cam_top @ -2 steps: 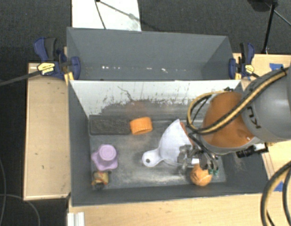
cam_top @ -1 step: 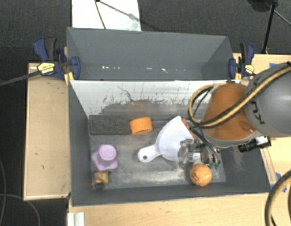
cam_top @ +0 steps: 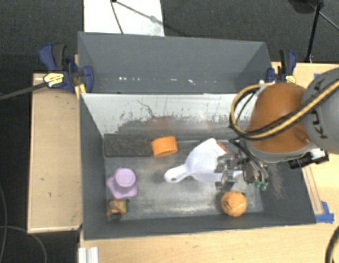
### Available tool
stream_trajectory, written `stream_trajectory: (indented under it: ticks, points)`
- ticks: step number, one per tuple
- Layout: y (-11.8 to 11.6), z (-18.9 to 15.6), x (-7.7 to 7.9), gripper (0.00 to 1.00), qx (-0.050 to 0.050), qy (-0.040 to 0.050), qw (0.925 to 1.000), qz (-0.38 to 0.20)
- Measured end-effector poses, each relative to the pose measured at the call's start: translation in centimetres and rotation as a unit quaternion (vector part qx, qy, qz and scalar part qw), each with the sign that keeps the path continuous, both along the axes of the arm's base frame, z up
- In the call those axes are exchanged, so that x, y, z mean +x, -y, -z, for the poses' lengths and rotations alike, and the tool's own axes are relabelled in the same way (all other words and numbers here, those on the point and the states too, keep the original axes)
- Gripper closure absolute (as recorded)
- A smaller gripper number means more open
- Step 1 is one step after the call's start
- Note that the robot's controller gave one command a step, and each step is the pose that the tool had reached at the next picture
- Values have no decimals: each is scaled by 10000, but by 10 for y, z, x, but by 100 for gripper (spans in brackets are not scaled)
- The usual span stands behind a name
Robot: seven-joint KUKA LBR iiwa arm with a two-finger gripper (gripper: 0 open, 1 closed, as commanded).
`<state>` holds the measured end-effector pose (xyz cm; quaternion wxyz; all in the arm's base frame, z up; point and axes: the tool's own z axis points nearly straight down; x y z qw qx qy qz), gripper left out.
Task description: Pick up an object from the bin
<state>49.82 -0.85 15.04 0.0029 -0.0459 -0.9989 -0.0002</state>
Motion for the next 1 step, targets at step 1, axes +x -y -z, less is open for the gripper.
stream_trajectory:
  ticks: [1]
  points:
    - [0, -16, 0, 100, -2, 16, 10000, -6]
